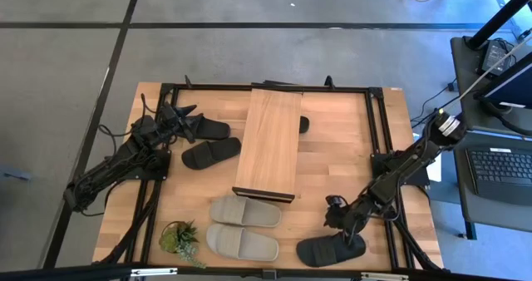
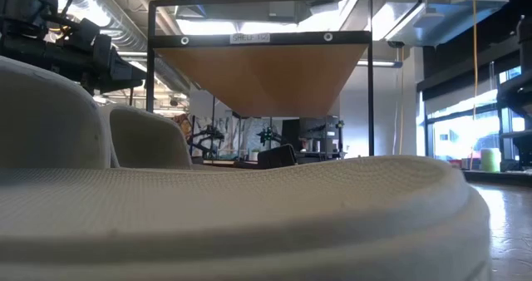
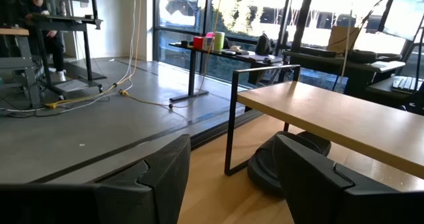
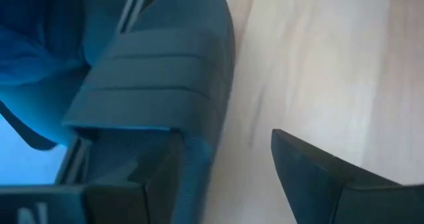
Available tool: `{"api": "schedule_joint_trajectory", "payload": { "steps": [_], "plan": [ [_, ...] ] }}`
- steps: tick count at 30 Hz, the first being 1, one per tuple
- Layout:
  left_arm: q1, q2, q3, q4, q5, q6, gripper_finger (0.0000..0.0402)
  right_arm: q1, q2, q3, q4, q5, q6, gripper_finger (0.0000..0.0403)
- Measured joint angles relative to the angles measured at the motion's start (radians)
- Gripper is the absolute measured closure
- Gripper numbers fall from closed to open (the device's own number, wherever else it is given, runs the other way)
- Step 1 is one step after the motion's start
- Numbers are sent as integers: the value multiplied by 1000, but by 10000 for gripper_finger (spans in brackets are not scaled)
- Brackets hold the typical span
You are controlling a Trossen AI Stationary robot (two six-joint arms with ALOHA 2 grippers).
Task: Pick and place slides into the shelf
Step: Put the bottom right black slide under the shelf
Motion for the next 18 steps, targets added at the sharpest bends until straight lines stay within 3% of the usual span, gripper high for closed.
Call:
{"api": "schedule_joint_trajectory", "payload": {
  "steps": [18],
  "plan": [
    [0,0,0,0,0,0,194,0,49,0,89,66,-162,175]
  ]
}}
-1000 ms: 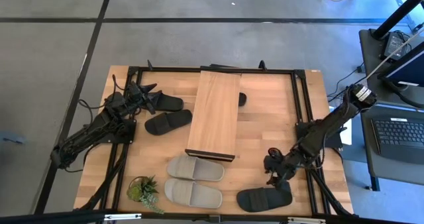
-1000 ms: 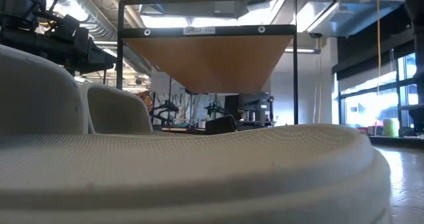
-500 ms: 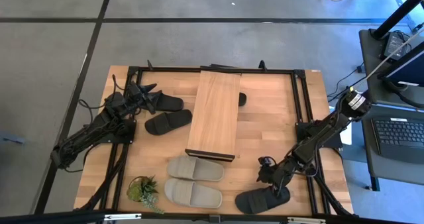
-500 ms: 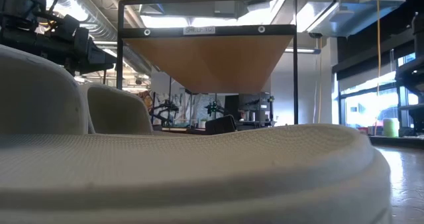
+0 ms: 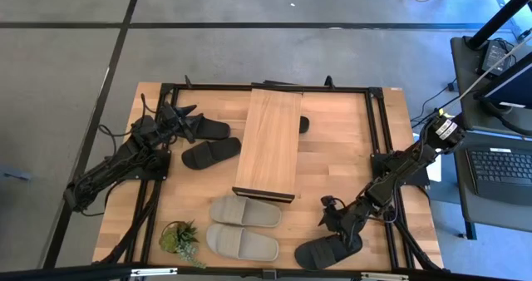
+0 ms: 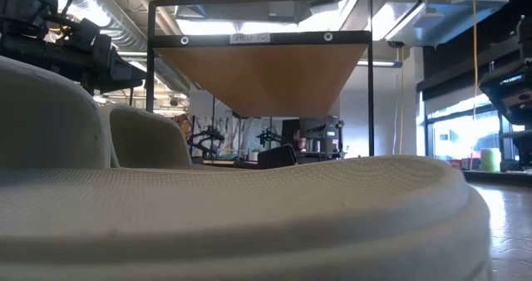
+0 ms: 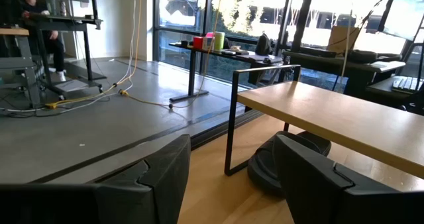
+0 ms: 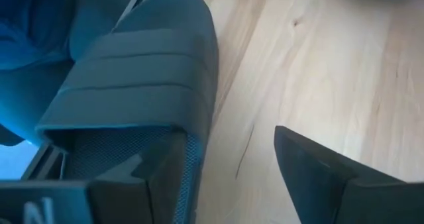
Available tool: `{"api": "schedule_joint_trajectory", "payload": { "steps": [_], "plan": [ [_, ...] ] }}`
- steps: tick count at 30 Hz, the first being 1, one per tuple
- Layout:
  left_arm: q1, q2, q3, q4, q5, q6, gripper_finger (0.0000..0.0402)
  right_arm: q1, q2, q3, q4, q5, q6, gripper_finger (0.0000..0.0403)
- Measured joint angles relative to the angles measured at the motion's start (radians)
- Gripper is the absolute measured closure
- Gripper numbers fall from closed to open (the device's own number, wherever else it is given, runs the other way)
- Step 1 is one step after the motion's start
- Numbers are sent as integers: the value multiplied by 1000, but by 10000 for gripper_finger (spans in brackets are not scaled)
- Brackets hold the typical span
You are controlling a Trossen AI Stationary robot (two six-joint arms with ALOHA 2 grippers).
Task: Pick and place slides into the shelf
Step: Put the bottom right black slide under the shelf
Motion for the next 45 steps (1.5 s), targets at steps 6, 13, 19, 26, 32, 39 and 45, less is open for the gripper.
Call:
{"api": "schedule_joint_trajectory", "payload": {
  "steps": [6,13,19,26,32,39,45],
  "plan": [
    [0,0,0,0,0,0,194,0,0,0,11,0,-28,175],
    [0,0,0,0,0,0,194,0,0,0,20,0,-76,178],
    [0,0,0,0,0,0,194,0,0,0,19,-3,-77,225],
    [0,0,0,0,0,0,194,0,0,0,15,-4,-110,321],
    [0,0,0,0,0,0,194,0,0,0,15,-4,-128,381],
    [0,0,0,0,0,0,194,0,0,0,13,3,-66,398],
    [0,0,0,0,0,0,194,-1,-6,0,-29,12,4,400]
  ]
}}
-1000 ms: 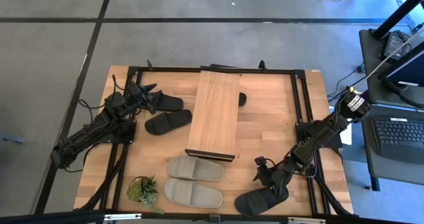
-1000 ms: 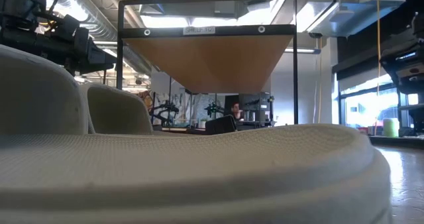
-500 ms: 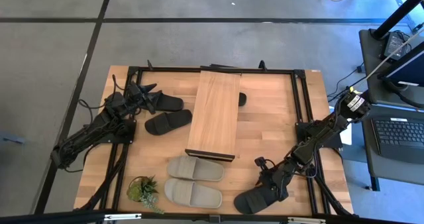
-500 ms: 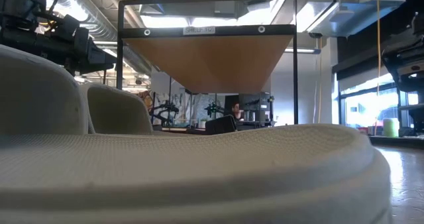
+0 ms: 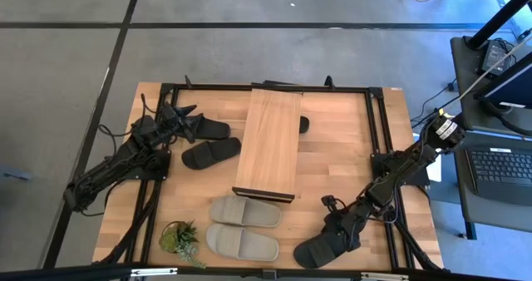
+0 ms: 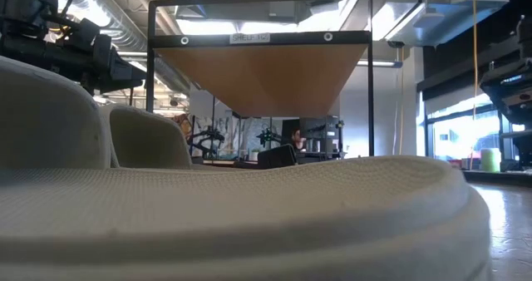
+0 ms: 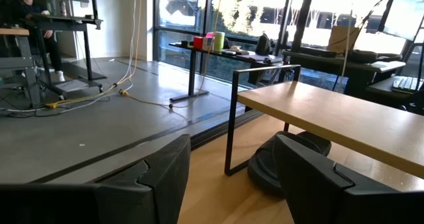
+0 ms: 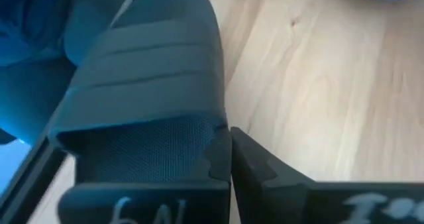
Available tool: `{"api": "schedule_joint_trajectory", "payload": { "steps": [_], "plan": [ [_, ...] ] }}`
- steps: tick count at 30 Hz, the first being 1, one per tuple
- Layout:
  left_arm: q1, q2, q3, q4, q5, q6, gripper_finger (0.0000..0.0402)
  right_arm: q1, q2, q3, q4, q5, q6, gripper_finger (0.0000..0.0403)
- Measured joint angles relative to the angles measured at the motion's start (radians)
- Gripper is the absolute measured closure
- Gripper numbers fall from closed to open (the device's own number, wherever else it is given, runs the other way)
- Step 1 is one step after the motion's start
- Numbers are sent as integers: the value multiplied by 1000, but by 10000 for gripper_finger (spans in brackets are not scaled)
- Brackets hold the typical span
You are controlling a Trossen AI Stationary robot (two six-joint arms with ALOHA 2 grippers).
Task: Pick and place slides into the shelf
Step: Put the bottom right black slide under the shelf
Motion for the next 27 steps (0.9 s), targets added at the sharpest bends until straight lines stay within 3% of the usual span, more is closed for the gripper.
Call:
{"api": "schedule_joint_trajectory", "payload": {
  "steps": [8,17,27],
  "plan": [
    [0,0,0,0,0,0,194,-21,-119,0,-134,57,114,401],
    [0,0,0,0,0,-2,194,-79,-315,1,-357,212,182,402],
    [0,0,0,0,0,-3,194,-237,-443,1,-513,160,73,403]
  ]
}}
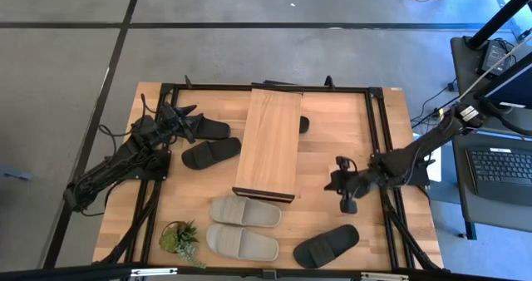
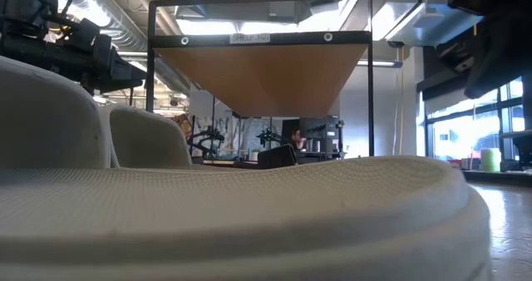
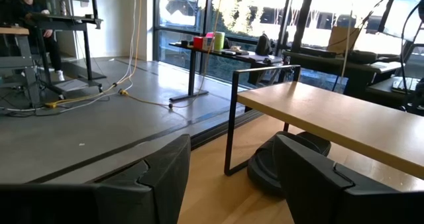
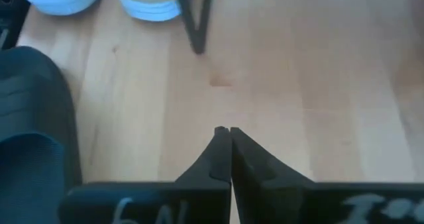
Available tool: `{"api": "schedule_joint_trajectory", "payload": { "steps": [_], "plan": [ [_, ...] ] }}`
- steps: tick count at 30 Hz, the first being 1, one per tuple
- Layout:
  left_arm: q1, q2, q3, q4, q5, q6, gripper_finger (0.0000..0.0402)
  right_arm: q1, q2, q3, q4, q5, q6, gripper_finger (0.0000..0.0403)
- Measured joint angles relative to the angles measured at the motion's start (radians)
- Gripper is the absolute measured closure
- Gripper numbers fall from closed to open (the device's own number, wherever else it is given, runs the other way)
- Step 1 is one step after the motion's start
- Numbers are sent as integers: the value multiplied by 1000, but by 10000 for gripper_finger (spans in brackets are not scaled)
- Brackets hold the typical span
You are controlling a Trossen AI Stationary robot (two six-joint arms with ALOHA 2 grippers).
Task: Pick and place slides into the shelf
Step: Put the bottom right black slide under the shelf
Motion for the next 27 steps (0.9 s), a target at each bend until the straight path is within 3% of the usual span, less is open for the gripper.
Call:
{"api": "schedule_joint_trajectory", "payload": {
  "steps": [13,27],
  "plan": [
    [0,0,0,0,0,3,194,-191,-115,0,-69,-85,-163,403],
    [0,0,0,0,0,3,194,-272,-115,0,-93,-134,-225,403]
  ]
}}
